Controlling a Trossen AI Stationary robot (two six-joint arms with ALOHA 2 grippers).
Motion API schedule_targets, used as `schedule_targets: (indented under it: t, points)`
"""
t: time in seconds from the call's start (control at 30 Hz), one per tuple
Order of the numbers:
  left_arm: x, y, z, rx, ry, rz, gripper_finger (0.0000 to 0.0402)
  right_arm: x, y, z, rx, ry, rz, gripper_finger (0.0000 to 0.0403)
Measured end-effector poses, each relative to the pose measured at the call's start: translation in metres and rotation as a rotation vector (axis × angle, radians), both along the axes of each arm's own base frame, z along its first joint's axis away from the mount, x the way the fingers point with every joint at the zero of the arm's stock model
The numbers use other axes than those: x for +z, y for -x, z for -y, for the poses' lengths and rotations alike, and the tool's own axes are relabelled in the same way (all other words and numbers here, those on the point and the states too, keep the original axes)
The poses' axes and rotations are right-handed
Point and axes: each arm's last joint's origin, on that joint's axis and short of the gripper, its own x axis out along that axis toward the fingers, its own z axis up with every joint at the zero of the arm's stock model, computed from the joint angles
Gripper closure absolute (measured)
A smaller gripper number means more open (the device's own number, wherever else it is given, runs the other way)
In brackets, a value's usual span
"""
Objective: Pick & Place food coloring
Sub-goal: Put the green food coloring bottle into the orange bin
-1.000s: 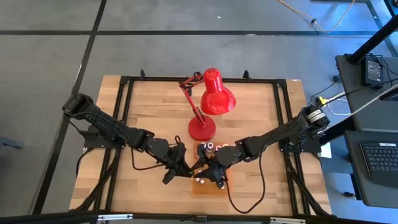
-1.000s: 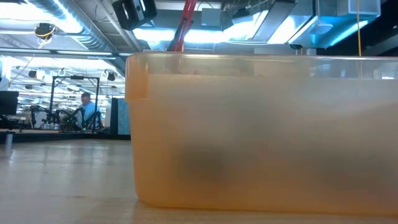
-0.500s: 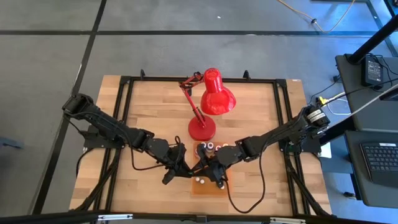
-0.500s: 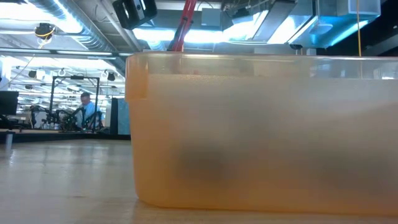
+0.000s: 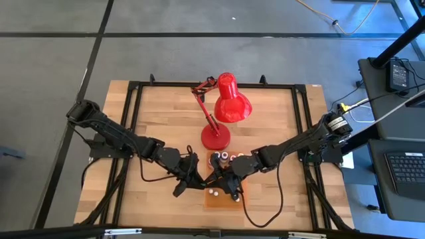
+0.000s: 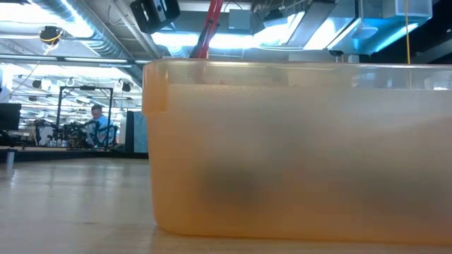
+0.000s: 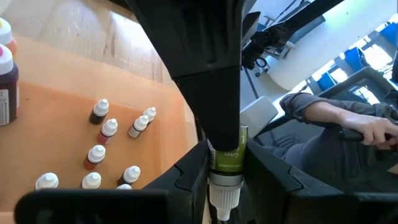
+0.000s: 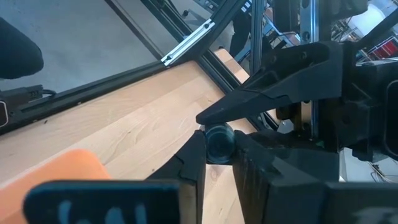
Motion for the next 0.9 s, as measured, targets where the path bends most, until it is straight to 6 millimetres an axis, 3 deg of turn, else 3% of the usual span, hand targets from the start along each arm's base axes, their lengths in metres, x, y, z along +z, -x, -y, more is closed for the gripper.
schedule_targets:
  t: [0.23, 0.53, 0.73, 0.9]
  points:
    - [0.0, 0.0, 0.0, 0.018, 0.032, -0.019, 0.0305, 0.0, 0.0, 0.0, 0.001, 0.003, 0.0, 0.0337]
    - [-0.001, 0.001, -0.001, 0.007, 0.0, -0.023, 0.0241, -0.002, 0.0, 0.001, -0.033, 0.023, -0.005, 0.0336]
    - [0.012, 0.019, -0.008, -0.003, -0.063, -0.045, 0.0218, -0.003, 0.001, 0.001, -0.052, 0.042, -0.014, 0.0337]
    - [0.026, 0.045, -0.02, 0.163, -0.213, -0.068, 0.0212, -0.003, 0.005, -0.005, -0.057, 0.056, -0.022, 0.0334]
